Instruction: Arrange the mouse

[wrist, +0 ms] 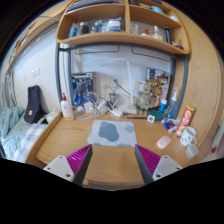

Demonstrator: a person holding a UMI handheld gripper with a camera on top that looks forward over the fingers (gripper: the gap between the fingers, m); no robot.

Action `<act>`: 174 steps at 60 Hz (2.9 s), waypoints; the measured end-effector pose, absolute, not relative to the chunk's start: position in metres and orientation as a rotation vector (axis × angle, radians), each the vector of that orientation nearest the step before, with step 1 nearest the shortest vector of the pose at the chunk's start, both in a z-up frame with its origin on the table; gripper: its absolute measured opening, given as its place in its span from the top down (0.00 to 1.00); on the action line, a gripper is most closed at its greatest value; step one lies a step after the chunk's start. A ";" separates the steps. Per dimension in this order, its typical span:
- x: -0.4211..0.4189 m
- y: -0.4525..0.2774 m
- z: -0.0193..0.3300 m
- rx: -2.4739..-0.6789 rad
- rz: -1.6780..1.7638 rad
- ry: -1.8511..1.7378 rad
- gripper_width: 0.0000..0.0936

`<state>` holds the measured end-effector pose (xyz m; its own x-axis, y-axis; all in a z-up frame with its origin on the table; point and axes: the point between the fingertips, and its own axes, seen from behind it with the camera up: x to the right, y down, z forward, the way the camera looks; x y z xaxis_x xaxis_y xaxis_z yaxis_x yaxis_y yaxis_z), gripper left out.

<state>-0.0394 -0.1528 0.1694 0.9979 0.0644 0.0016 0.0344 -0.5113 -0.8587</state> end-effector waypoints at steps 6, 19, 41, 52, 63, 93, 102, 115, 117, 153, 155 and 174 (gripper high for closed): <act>0.017 -0.155 0.126 -2.160 -0.025 -0.003 0.08; 0.127 -0.148 0.057 -2.267 -0.136 0.173 0.09; 0.219 -0.042 -0.004 -2.348 -0.116 0.238 0.11; 0.232 0.004 -0.018 -2.405 -0.098 0.205 0.17; 0.224 0.042 -0.020 -2.417 -0.069 0.135 0.37; 0.207 0.069 -0.022 -2.443 -0.058 -0.015 0.74; 0.208 0.068 -0.021 -2.468 -0.085 0.053 0.74; 0.191 0.096 0.112 -2.285 -0.110 0.189 0.74; 0.183 0.101 0.139 -2.240 -0.110 0.185 0.74; -0.047 0.141 0.077 -2.341 0.004 -0.006 0.72; -0.048 0.137 0.056 -2.377 -0.005 -0.005 0.72; -0.048 0.107 -0.013 -2.495 -0.042 -0.027 0.58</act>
<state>-0.0475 0.1066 -0.0132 0.9993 0.0092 0.0370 0.0297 -0.7981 -0.6018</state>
